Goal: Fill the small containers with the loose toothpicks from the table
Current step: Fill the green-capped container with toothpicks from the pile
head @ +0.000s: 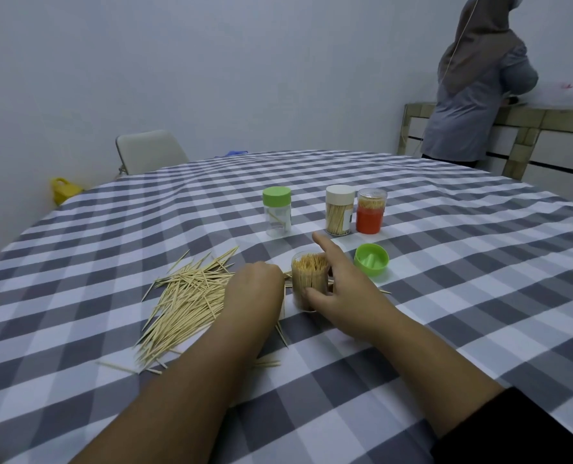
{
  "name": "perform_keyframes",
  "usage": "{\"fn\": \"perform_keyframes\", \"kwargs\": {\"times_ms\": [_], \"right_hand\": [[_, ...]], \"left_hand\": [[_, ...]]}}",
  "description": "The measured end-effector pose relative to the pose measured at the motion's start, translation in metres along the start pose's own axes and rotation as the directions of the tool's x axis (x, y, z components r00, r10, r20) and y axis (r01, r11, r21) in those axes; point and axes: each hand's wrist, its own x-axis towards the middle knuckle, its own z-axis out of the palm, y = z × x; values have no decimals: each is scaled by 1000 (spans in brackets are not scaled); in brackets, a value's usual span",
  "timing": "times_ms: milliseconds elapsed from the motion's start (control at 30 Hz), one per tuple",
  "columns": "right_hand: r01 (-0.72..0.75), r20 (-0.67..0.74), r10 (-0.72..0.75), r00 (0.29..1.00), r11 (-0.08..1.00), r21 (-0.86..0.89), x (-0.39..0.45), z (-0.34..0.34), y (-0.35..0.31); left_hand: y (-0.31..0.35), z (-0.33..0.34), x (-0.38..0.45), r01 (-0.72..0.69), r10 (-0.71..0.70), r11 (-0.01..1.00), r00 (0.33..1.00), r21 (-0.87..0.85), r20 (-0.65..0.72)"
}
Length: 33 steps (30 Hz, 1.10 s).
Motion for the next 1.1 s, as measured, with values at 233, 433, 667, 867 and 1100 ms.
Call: {"fn": "perform_keyframes", "kwargs": {"times_ms": [233, 433, 667, 867, 1100], "right_hand": [[-4, 2, 4, 1000, 1000, -1, -1, -1, 0], [-9, 12, 9, 1000, 1000, 3, 1, 1, 1], [2, 27, -1, 1000, 1000, -30, 1, 4, 1], [11, 32, -10, 999, 1000, -28, 0, 9, -2], [2, 23, -1, 1000, 999, -36, 0, 13, -4]], "left_hand": [[-5, 6, -1, -19, 15, 996, 999, -92, -47], [-12, -4, 11, 45, -75, 928, 995, -371, -67], [-24, -18, 3, -12, -355, 126, 933, -992, -56], [-24, -26, 8, -65, -329, -317, 943, -946, 45], [-17, -42, 10, -175, -318, -511, 948, -841, -4]]}}
